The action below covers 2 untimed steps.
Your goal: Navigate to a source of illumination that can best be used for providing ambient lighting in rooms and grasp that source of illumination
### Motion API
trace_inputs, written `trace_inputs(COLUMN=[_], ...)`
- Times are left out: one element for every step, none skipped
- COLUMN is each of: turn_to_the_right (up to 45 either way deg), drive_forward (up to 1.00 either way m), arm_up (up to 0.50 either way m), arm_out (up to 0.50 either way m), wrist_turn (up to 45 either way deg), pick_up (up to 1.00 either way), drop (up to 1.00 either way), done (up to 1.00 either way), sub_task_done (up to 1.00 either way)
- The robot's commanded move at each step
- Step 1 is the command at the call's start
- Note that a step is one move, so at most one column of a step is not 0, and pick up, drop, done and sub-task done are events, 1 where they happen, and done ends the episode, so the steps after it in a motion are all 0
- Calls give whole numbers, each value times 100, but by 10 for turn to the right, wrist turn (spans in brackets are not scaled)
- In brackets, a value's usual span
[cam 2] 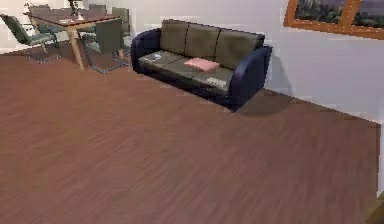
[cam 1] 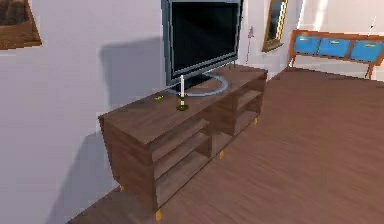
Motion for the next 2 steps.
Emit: trace_inputs(turn_to_the_right=[360, 0], drive_forward=[0, 10], arm_up=[0, 0], arm_out=[0, 0], wrist_turn=[0, 0], pick_up=[0, 0], drop=[0, 0], done=[0, 0], sub_task_done=[0, 0])
